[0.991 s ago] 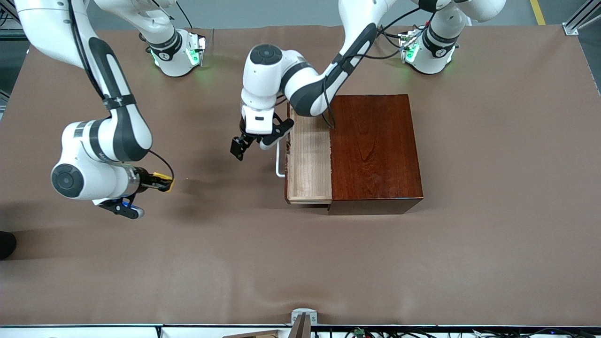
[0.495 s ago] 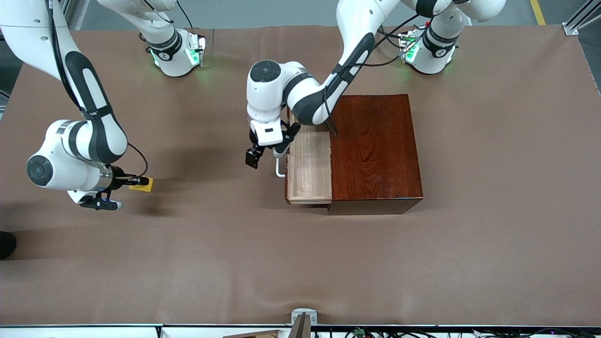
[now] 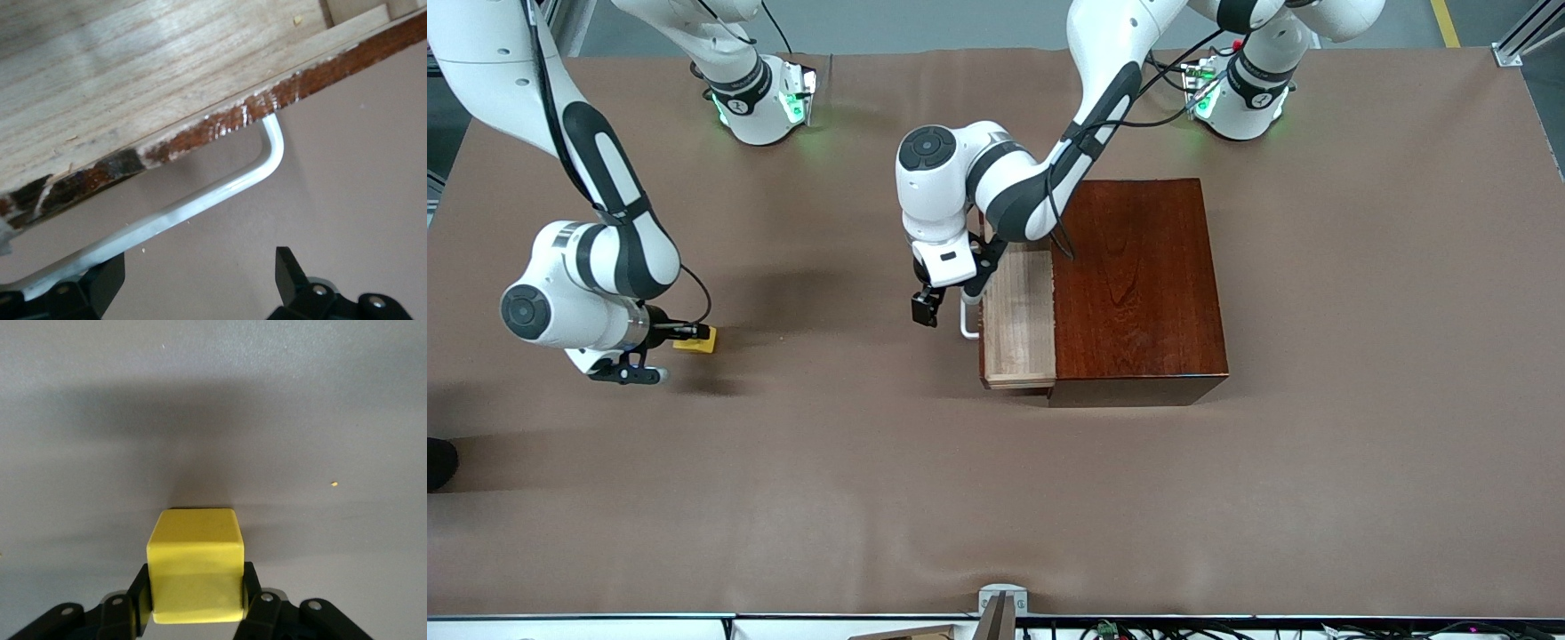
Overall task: Open drawer, take yellow block, close drawer
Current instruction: 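Push the drawer shut with the left gripper while the right gripper lowers the cube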
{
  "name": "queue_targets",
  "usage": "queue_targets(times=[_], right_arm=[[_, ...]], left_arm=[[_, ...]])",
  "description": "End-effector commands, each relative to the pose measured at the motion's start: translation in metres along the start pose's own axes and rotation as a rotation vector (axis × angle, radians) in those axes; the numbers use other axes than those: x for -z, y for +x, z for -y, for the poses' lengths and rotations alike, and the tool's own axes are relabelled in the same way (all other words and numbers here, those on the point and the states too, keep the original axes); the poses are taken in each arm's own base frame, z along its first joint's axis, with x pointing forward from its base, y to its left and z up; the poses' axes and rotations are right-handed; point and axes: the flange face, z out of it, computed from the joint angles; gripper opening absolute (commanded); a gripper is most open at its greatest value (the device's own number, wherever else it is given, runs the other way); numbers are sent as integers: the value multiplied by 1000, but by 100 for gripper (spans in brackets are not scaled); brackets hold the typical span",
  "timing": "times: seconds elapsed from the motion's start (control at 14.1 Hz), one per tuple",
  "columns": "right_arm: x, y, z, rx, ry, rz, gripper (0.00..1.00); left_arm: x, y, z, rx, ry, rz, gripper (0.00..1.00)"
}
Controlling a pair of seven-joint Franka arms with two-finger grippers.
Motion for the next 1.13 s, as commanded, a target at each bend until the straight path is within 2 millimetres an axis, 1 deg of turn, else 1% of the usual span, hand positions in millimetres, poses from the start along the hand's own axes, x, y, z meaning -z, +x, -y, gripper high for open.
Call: queue_targets(times=[0.0, 0.07, 0.14, 0.28, 0.35, 0.42, 0.57, 0.71, 0.78, 0.85, 0.92, 0.99, 1.06], right_arm=[[-5, -13, -3, 16, -7, -15, 16], [-5, -14, -1, 16, -6, -13, 78], [-4, -14, 0, 20, -7, -9, 100], [-4, -15, 0, 13, -4, 7, 100], [-2, -16, -4, 1, 0, 15, 100], [4, -15, -10, -9, 9, 10, 100], [12, -15, -8, -13, 13, -4, 100], [26, -17, -5, -23, 29, -17, 100], [36, -20, 0, -25, 44, -13, 100], [50, -23, 8, -17, 54, -16, 100], [71, -27, 17, -6, 63, -36, 100], [89, -31, 32, 23, 62, -51, 100], [103, -34, 44, 45, 59, -66, 100]], left_arm=[[-9, 42, 0, 24, 113, -117, 100], [-12, 45, 4, 38, 150, -142, 100], [-15, 51, 6, 75, 175, -171, 100], [-15, 59, 7, 137, 197, -203, 100], [-16, 61, 9, 160, 209, -215, 100], [-16, 63, 9, 181, 212, -223, 100], [-17, 68, 8, 216, 214, -237, 100], [-19, 77, 9, 238, 242, -265, 100], [-19, 86, 8, 251, 262, -281, 100], [-20, 90, 10, 256, 280, -294, 100], [-21, 93, 9, 259, 281, -297, 100], [-20, 96, 7, 265, 279, -298, 100], [-20, 97, 6, 266, 277, -298, 100]])
